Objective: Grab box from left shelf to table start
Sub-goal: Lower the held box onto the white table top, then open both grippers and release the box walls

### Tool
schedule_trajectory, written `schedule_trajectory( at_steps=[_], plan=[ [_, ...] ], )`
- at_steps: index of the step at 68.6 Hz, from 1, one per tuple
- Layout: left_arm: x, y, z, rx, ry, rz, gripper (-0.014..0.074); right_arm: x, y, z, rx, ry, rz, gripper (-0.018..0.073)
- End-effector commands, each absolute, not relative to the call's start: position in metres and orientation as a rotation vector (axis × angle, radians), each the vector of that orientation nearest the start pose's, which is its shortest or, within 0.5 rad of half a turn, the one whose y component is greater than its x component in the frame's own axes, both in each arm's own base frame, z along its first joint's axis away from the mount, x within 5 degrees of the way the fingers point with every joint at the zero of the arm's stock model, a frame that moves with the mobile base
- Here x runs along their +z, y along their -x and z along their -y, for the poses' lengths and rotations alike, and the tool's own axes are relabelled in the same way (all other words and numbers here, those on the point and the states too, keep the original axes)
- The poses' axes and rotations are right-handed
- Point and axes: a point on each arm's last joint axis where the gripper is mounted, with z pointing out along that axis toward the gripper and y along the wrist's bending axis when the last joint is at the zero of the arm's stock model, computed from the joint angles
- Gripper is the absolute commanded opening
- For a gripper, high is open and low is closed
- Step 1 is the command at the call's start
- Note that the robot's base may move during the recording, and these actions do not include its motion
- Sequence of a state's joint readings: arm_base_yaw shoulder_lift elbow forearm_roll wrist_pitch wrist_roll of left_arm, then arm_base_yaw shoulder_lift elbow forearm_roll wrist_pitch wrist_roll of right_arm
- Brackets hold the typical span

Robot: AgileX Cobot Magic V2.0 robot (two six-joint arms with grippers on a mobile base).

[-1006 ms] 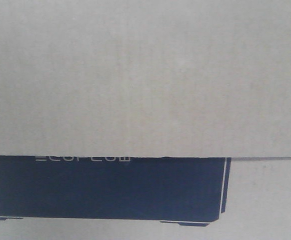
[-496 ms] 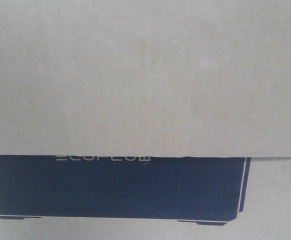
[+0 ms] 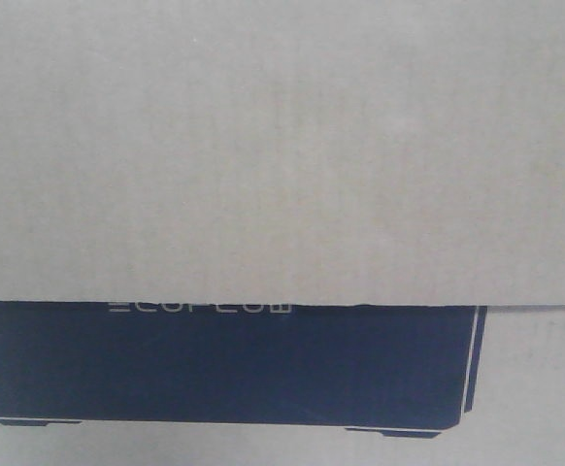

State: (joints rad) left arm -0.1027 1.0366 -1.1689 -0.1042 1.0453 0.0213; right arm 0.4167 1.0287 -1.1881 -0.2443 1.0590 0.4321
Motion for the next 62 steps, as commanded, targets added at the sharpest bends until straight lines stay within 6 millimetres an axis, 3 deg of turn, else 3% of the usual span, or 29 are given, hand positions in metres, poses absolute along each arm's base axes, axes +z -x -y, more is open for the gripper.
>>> schedule_trajectory(
  at_steps=[1, 5, 14, 23, 27, 35, 47, 62],
  plan=[
    [0.425, -0.158, 0.026, -0.193, -0.119, -2.224, 0.0356, 0.437, -0.153, -0.044, 0.146, 0.009, -2.147, 0.0560],
    [0.429, -0.140, 0.024, -0.190, -0.119, -2.174, 0.0293, 0.440, -0.139, -0.037, 0.150, 0.007, -2.110, 0.0504],
    [0.427, -0.099, 0.019, -0.187, -0.117, -2.065, 0.0127, 0.440, -0.103, -0.020, 0.138, 0.039, -2.027, 0.0257],
    [0.409, -0.065, 0.015, -0.188, -0.112, -1.979, -0.0048, 0.419, -0.076, -0.008, 0.124, 0.077, -1.974, 0.0043],
    [0.396, -0.055, 0.014, -0.189, -0.108, -1.950, -0.0108, 0.407, -0.068, -0.004, 0.114, 0.084, -1.951, 0.0053],
    [0.371, -0.035, 0.011, -0.189, -0.102, -1.882, -0.0099, 0.378, -0.053, 0.002, 0.110, 0.104, -1.887, 0.0053],
    [0.334, -0.018, 0.009, -0.190, -0.090, -1.780, -0.0099, 0.336, -0.046, 0.005, 0.081, 0.161, -1.774, 0.0053],
    [0.318, -0.006, 0.007, -0.187, -0.091, -1.710, -0.0099, 0.318, -0.047, 0.002, 0.094, 0.199, -1.704, 0.0053]
  ],
)
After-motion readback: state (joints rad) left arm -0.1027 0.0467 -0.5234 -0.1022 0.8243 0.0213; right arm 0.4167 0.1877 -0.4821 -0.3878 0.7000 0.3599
